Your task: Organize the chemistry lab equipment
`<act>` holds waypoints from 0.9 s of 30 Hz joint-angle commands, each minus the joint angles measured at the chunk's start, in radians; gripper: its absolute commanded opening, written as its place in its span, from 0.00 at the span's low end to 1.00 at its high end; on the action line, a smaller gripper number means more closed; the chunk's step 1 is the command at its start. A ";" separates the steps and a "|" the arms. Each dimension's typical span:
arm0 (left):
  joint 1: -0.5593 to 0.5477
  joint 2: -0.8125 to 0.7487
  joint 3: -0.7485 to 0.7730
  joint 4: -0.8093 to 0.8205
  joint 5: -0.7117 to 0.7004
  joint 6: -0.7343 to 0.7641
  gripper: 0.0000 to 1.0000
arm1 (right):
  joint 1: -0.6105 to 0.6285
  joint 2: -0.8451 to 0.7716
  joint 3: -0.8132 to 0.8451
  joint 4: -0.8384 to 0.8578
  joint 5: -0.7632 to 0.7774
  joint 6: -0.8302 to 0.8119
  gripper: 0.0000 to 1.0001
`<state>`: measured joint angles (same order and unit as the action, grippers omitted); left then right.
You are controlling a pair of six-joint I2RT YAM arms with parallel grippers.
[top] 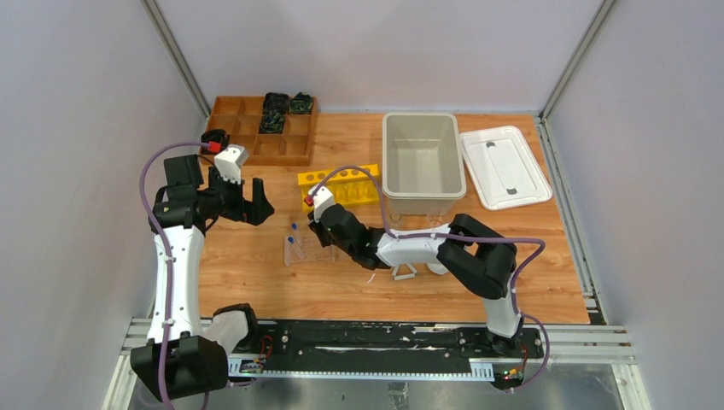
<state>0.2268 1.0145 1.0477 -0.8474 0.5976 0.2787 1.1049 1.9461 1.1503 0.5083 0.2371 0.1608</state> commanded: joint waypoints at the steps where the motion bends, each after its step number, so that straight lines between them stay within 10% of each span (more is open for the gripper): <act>1: -0.002 -0.007 0.022 0.009 0.002 0.011 1.00 | 0.016 0.024 0.001 0.018 0.036 -0.024 0.00; 5: -0.002 -0.004 0.023 0.009 0.001 0.011 1.00 | 0.018 0.022 -0.014 0.016 0.038 -0.021 0.03; 17: -0.002 -0.002 0.027 0.010 -0.001 0.009 1.00 | 0.022 -0.169 -0.009 -0.111 0.092 0.038 0.53; 27: -0.002 -0.002 0.039 0.010 0.001 -0.001 1.00 | -0.048 -0.286 -0.006 -0.467 0.128 0.375 0.36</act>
<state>0.2268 1.0149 1.0489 -0.8474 0.5968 0.2790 1.0950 1.6638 1.1496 0.2489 0.3222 0.3565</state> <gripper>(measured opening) 0.996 0.368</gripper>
